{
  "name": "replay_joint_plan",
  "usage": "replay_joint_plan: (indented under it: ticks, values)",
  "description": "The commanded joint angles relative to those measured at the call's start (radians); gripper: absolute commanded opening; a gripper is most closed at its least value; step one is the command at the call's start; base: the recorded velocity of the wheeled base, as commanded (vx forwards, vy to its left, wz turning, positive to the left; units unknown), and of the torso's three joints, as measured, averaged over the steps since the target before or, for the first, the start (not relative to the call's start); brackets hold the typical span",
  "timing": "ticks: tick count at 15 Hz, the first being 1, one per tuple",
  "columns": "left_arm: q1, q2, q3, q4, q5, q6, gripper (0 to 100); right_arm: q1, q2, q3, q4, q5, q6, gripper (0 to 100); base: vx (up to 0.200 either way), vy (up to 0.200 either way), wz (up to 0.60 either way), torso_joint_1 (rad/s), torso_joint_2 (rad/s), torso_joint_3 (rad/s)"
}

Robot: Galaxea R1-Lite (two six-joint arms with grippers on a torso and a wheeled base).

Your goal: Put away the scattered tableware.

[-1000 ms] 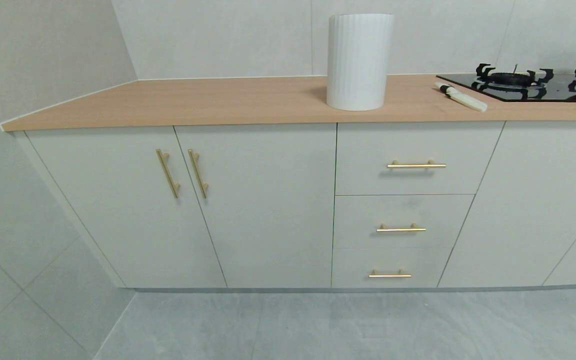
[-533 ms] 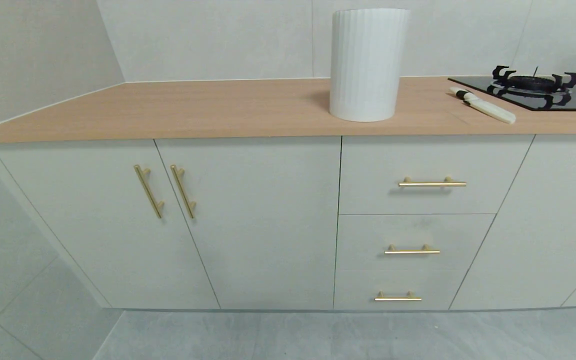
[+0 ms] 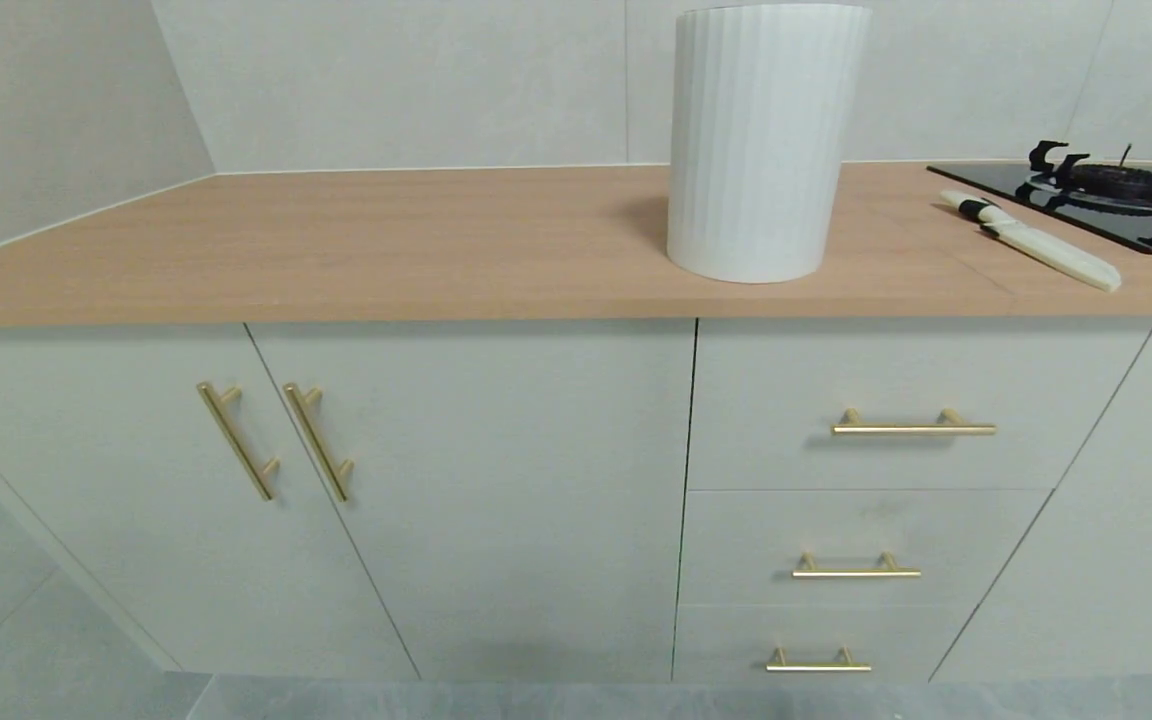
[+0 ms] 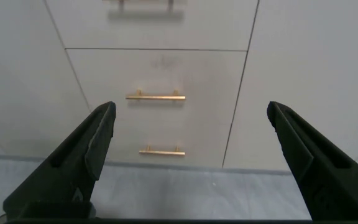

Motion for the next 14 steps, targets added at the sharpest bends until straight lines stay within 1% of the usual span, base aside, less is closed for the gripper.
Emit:
replay_joint_plan:
  ticks: [1,8,14]
  values:
    - [0.0,0.002,0.0,0.0,0.0,0.0,100,0.0,0.002,0.0,0.0,0.001,0.0,100,0.2,0.0,0.0,0.002,0.01,0.002]
    - [0.0,0.002,0.0,0.0,0.0,0.0,100,0.0,0.002,0.0,0.0,0.001,0.0,100,0.2,0.0,0.0,0.004,0.01,0.002]
    - [0.0,0.002,0.0,0.0,0.002,0.0,100,0.0,0.002,0.0,0.0,0.001,0.0,100,0.0,0.0,0.0,0.0,0.0,0.0]
